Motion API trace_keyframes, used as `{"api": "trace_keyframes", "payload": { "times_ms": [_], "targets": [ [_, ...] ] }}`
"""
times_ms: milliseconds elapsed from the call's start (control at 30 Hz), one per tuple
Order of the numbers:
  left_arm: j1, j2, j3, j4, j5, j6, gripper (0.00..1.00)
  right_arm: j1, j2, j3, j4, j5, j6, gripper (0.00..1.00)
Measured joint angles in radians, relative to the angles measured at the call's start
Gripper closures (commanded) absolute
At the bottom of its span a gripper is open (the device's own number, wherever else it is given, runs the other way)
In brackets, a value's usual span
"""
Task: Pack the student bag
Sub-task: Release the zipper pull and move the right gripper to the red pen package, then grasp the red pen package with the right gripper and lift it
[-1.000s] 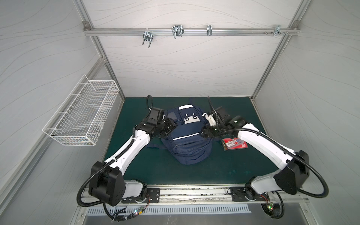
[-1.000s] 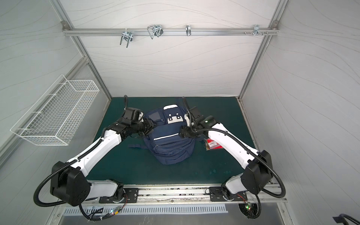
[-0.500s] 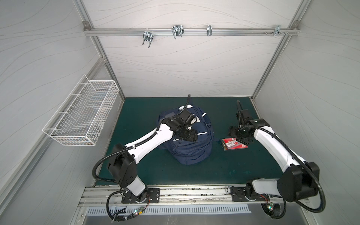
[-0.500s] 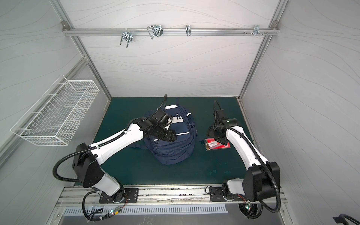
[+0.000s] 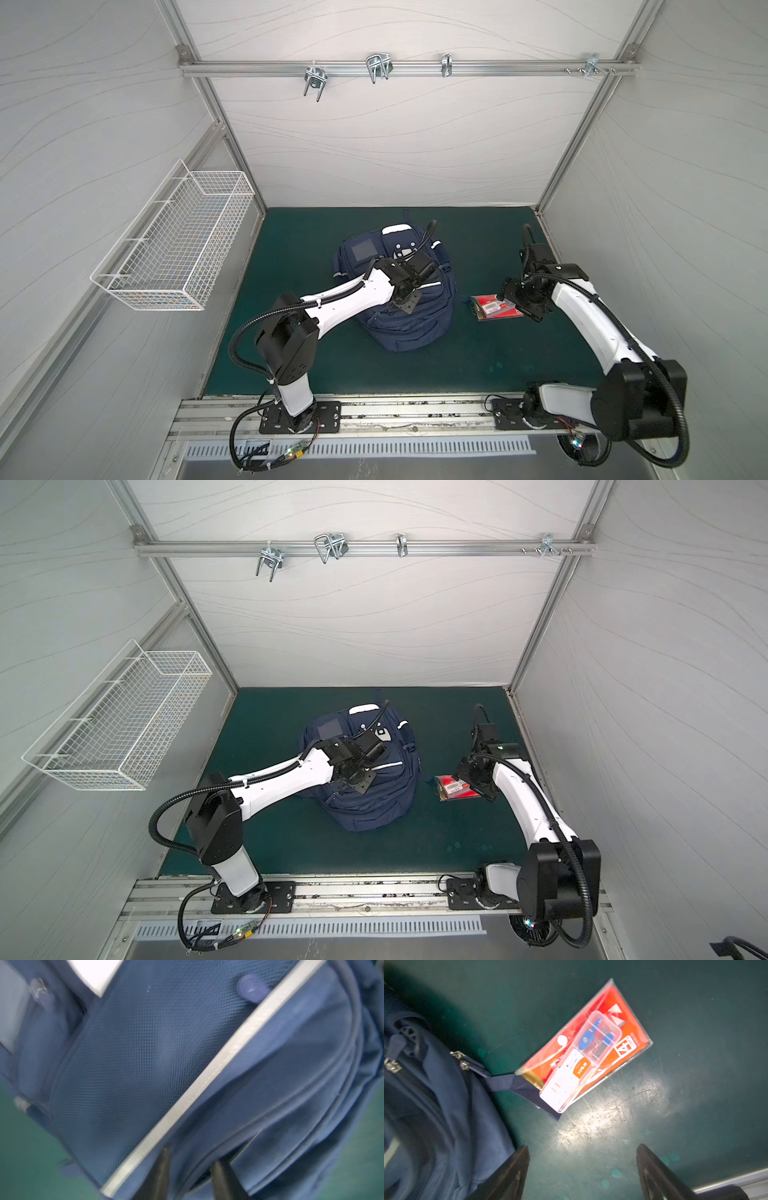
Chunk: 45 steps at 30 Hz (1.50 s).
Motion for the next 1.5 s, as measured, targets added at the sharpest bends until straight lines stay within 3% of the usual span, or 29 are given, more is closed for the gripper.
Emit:
{"api": "trace_keyframes", "payload": {
  "times_ms": [33,200,467,767,1233,1333,1500],
  "targets": [
    [0.000,-0.007,0.004,0.004,-0.012,0.005,1.00,-0.004,0.002,-0.003,0.001,-0.001,0.003,0.18],
    [0.002,-0.059,0.024,0.003,-0.046,0.019,1.00,-0.013,0.071,0.003,0.025,0.001,0.018,0.17],
    [0.010,-0.163,0.023,0.039,-0.039,0.032,1.00,-0.042,0.332,0.109,0.062,0.015,0.068,0.17],
    [0.048,-0.217,-0.033,0.084,0.077,0.013,1.00,-0.046,0.496,0.147,0.119,0.006,0.120,0.32],
    [0.119,-0.264,-0.100,0.152,0.197,-0.038,1.00,-0.047,0.486,0.130,0.137,0.028,0.115,0.59],
    [0.131,-0.264,-0.102,0.155,0.216,-0.050,1.00,-0.042,0.458,0.130,0.134,0.036,0.104,0.67],
    [0.169,-0.267,-0.116,0.171,0.275,-0.087,1.00,0.027,0.348,0.153,0.088,0.037,0.086,0.70]
  ]
}}
